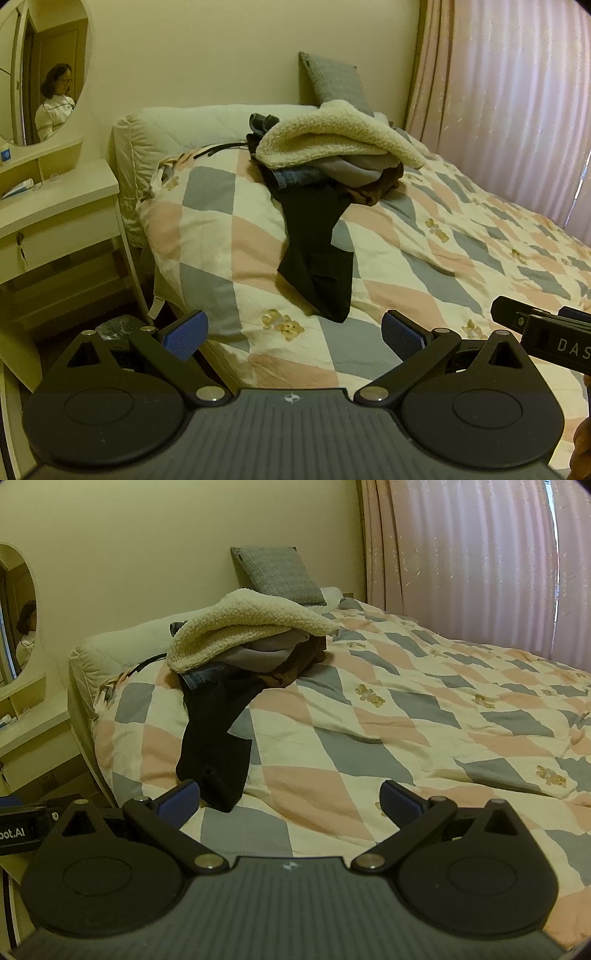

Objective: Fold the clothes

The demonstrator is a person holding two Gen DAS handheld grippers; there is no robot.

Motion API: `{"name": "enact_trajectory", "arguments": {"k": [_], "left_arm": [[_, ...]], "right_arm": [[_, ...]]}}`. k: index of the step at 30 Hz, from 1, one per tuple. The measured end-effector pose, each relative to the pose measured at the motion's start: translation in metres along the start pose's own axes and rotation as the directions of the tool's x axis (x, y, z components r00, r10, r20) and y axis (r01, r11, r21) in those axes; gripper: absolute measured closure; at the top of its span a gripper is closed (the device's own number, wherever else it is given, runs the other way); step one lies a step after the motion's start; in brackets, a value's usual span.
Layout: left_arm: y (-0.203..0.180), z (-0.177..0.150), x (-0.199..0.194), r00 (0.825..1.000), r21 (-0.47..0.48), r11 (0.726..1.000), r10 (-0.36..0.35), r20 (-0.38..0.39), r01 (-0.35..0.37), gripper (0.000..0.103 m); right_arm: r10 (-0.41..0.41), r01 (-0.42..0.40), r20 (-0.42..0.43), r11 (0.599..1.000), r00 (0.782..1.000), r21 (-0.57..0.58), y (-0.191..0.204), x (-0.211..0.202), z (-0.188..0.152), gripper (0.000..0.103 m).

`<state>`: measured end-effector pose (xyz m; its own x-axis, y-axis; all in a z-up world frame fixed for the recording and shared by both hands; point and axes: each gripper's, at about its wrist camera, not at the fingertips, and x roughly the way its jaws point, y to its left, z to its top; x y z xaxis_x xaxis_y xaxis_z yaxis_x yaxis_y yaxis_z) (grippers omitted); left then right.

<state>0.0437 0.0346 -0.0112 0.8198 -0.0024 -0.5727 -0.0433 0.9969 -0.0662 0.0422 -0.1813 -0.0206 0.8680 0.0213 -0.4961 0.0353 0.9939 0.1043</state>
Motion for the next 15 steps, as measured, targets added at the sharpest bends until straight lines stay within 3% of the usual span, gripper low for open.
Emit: {"name": "enact_trajectory", "arguments": {"k": [8,15], "left_arm": [[-0.005,0.004,0.030,0.999,0.027,0.999,0.036,-0.013,-0.036,0.000],[-0.018,0.015,0.086,0.998,0.049,0.998,0.033,-0.061,-0.030,0.000]], "right_arm": [[0.003,-0.003,-0.033,1.000,0.999,-0.015,-0.001,0.038,0.007,0.000],[0.015,-0.014,-0.080,1.000,0.997,0.012,-0.014,0.099,0.012,0.000]]}}
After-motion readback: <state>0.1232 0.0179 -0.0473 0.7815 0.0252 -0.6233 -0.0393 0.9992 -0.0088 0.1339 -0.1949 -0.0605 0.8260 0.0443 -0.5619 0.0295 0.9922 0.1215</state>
